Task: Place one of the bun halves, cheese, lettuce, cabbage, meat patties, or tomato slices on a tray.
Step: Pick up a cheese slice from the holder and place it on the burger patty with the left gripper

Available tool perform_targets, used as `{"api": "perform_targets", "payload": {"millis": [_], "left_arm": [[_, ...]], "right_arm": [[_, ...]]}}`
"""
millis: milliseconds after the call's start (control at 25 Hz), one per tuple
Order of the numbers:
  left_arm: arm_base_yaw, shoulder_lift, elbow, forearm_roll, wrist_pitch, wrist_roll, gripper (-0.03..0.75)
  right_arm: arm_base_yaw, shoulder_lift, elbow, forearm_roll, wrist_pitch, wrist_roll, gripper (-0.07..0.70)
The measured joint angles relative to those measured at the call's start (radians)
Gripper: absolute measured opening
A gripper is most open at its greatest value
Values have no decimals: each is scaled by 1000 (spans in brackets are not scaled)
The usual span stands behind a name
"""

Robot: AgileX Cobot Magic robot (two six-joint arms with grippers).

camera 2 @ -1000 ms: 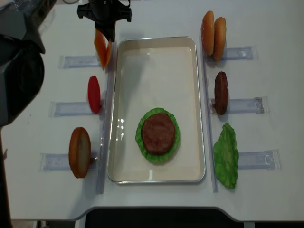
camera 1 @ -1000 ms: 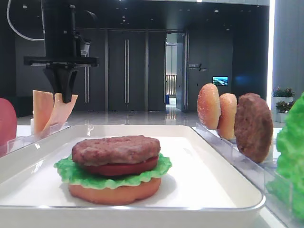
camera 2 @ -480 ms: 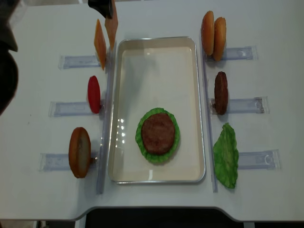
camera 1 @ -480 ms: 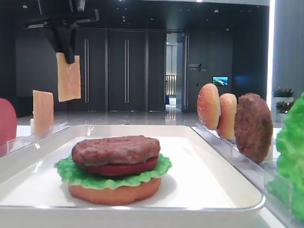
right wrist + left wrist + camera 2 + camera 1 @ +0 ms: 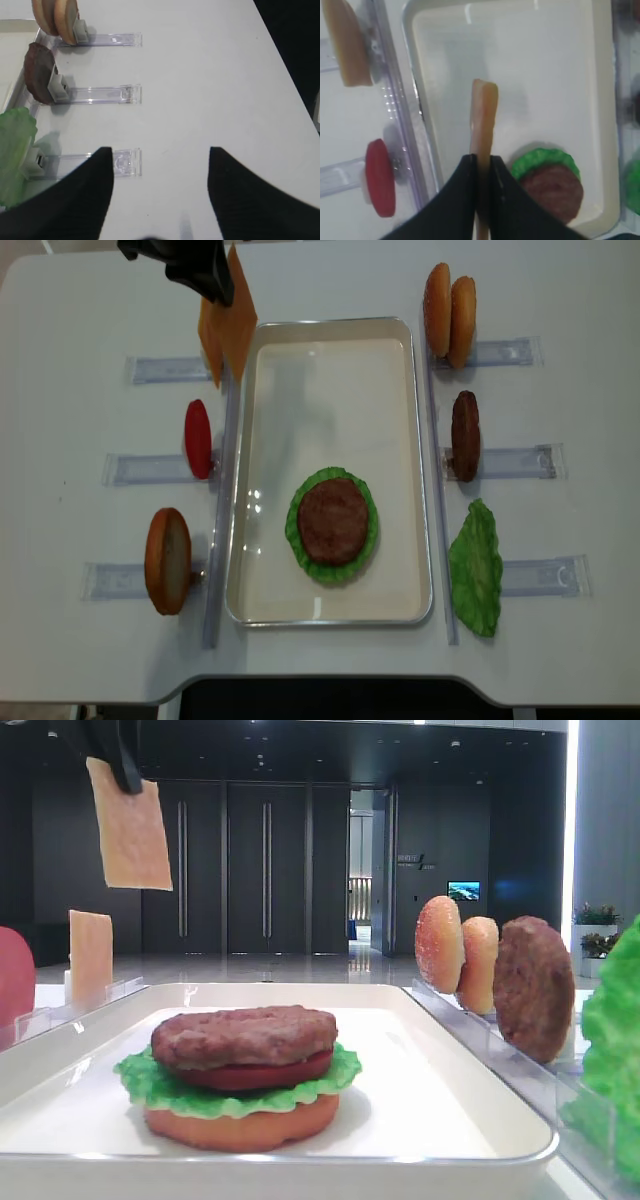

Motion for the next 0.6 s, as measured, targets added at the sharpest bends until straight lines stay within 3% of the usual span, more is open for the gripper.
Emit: {"api": "perform_targets", "payload": {"millis": [600], "left_arm": [[0,-196,264,-375,0,252,33]], "right_arm": [[0,0,0,0,0,0,400]]}}
